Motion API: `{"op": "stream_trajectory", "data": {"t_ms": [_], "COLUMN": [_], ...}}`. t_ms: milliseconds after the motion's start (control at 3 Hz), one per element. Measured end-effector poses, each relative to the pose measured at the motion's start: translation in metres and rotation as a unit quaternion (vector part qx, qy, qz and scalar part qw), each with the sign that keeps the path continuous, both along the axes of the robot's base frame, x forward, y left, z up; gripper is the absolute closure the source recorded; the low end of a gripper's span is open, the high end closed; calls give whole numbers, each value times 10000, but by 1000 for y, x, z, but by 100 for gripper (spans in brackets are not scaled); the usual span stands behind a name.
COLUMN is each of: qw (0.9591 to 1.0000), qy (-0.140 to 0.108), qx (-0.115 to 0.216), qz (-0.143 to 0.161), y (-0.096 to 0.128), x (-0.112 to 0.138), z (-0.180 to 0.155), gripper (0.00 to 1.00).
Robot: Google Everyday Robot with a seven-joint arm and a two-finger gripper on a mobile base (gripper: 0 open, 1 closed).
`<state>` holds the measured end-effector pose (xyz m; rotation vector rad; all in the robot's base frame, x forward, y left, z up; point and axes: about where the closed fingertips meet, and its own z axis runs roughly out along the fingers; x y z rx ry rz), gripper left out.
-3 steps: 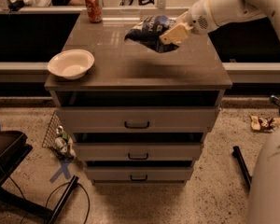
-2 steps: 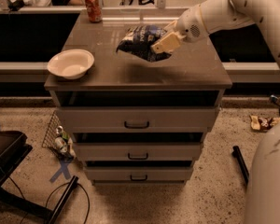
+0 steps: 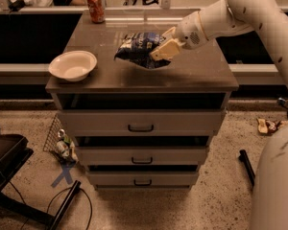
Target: Move blue chip bag near paper bowl
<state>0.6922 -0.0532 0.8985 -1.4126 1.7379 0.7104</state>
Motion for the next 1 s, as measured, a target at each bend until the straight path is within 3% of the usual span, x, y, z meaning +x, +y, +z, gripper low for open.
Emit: {"op": "stream_trajectory", "data": {"t_ms": [1000], "qw": [10000], "qy": [49], "qx": [9], "qz": [71], "y": [9], "x": [1], "z": [-6], "gripper": [5]}}
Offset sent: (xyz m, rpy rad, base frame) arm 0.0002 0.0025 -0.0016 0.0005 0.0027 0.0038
